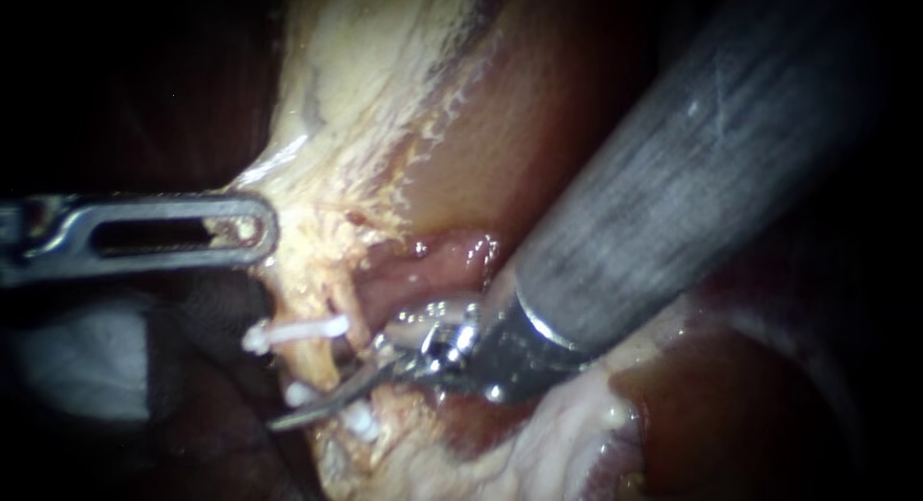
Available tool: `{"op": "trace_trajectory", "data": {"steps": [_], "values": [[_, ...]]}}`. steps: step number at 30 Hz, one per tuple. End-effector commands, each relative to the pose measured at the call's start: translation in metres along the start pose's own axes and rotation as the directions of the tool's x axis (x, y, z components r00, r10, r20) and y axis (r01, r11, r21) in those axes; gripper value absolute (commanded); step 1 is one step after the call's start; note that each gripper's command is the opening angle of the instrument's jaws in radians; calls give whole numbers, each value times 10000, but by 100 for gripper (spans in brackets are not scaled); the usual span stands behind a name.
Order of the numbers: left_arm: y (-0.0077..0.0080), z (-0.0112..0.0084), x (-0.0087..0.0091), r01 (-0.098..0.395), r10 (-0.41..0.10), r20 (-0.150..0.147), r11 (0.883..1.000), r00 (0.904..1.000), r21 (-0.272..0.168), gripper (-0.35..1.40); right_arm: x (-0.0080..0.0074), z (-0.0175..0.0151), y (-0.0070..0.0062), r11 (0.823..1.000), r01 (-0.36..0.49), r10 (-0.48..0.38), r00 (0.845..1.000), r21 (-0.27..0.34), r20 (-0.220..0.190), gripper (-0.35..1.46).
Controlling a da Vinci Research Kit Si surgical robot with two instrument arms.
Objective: Go to the cutting position left tube
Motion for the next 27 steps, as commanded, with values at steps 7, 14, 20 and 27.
{"op": "trace_trajectory", "data": {"steps": [7,14,20,27], "values": [[-1,-1,1,8,-8,10,10000,10000,-10,-35,3,3,2,9999,38,-35,9997,113,-237,143],[-2,0,1,9,-9,16,10000,10000,-15,-35,10,11,7,9998,63,-56,9991,175,-415,141],[-3,0,2,11,-11,21,10000,10000,-19,-35,14,15,15,9999,49,-42,9989,151,-466,141],[-5,0,3,16,-16,29,10000,10000,-28,-35,14,15,20,9999,38,-32,9989,132,-478,141]]}}
